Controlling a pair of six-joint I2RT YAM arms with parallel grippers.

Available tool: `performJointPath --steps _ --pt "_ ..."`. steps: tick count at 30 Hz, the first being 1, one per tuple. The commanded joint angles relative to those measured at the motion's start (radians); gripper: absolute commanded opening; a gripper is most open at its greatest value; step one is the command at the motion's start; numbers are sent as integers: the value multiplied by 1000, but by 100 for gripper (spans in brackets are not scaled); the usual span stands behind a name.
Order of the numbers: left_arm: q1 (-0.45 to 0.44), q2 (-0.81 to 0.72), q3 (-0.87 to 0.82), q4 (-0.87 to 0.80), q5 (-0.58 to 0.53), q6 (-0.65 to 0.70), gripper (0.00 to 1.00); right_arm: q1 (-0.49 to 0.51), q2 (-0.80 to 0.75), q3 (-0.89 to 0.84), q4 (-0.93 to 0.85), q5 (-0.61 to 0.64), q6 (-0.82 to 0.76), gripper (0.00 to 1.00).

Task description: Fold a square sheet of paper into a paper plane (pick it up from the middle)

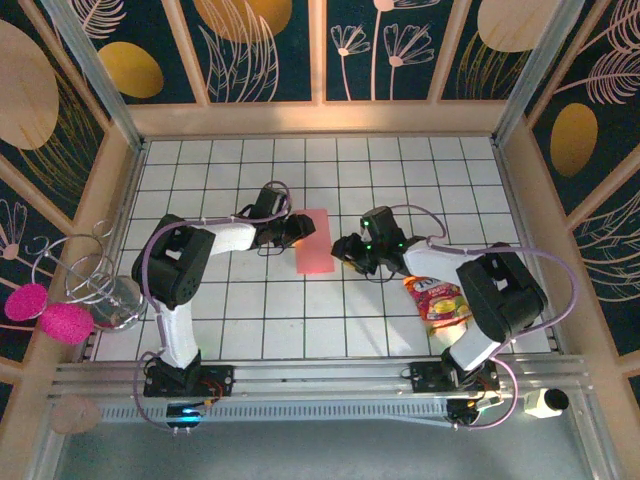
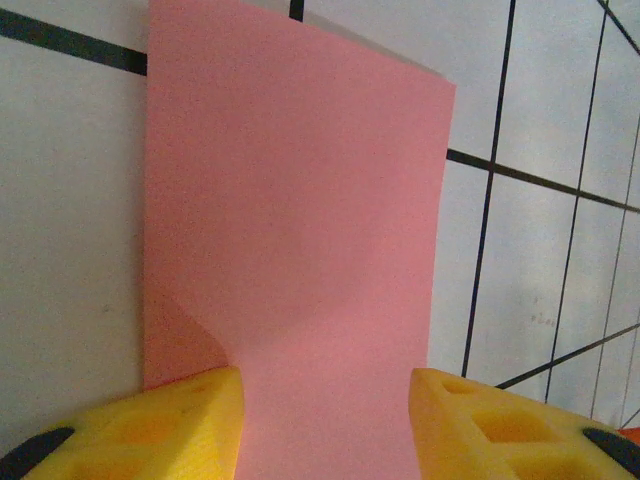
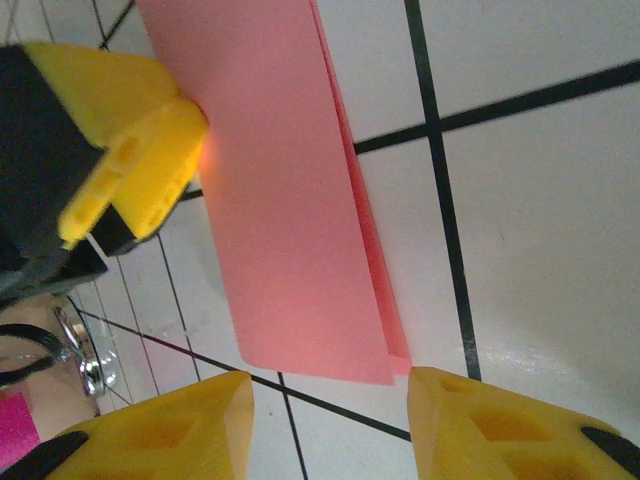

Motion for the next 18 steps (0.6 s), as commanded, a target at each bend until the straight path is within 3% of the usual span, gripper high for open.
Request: performJointPath --steps 1,7,18 --pt "6 26 -41 -22 -30 -42 47 18 31 8 -3 -32 4 42" --pt "7 24 -43 -33 -32 -36 47 23 68 33 -11 -53 -14 38" --pt "8 24 -40 -34 -15 -29 47 22 120 67 6 -68 -41 38"
